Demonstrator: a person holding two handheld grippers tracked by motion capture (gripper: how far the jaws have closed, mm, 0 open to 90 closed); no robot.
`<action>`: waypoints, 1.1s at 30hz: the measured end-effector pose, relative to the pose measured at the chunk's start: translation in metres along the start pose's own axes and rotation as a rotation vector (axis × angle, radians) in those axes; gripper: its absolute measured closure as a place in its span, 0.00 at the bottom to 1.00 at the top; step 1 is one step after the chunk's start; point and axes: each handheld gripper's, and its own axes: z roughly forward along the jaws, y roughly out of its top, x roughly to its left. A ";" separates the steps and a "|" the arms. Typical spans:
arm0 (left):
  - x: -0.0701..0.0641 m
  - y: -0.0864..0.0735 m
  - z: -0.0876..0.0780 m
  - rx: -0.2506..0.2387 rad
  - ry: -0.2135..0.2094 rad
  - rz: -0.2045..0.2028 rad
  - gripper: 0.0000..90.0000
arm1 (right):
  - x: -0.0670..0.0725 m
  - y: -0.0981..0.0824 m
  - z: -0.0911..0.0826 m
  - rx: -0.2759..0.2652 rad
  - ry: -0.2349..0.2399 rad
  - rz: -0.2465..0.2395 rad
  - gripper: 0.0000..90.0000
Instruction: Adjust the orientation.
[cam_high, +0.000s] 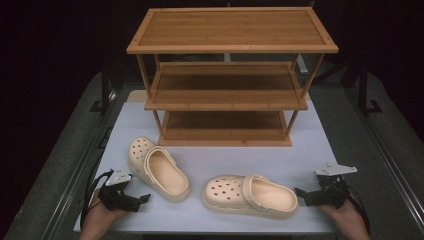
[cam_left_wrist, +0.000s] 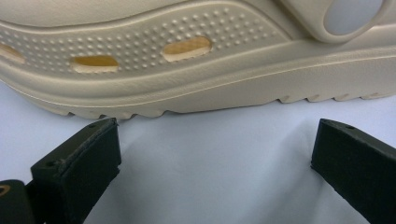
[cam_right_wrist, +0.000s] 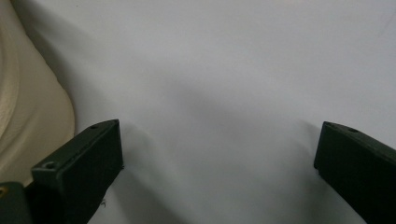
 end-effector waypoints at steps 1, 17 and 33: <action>0.000 0.000 0.000 0.001 0.001 0.000 0.01 | 0.000 0.000 0.000 0.000 0.000 0.001 0.01; 0.008 -0.009 -0.017 -0.007 0.027 -0.033 0.18 | 0.000 0.000 0.000 0.000 0.002 0.001 0.01; 0.042 0.009 -0.041 -0.046 0.082 -0.112 1.00 | 0.000 0.000 0.000 0.001 0.001 0.002 0.01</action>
